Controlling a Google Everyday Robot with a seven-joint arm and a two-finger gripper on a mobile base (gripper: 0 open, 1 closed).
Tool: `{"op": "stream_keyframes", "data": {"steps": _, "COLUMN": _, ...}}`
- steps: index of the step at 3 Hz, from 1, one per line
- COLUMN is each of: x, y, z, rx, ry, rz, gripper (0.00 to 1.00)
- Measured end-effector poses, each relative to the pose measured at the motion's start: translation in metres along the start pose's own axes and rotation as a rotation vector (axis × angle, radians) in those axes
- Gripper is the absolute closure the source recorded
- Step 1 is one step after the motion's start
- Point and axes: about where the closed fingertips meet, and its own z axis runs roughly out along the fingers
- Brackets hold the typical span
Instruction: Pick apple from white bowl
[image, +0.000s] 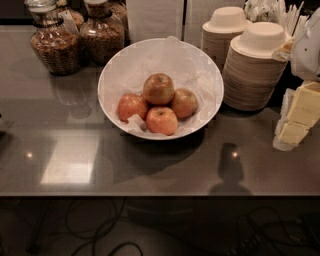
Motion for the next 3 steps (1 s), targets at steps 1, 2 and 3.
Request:
{"op": "stream_keyframes", "data": {"steps": 1, "x": -0.005, "y": -0.002, "z": 0.002, "rx": 0.017, "ry": -0.012, "rz": 0.002, "gripper": 0.0}}
{"op": "stream_keyframes", "data": {"steps": 2, "x": -0.04, "y": -0.012, "z": 0.016, "rx": 0.03, "ry": -0.118, "rz": -0.021, "gripper": 0.0}}
{"op": "stream_keyframes", "data": {"steps": 3, "x": -0.087, "y": -0.026, "z": 0.034, "rx": -0.016, "ry": -0.296, "rz": -0.035, "gripper": 0.0}}
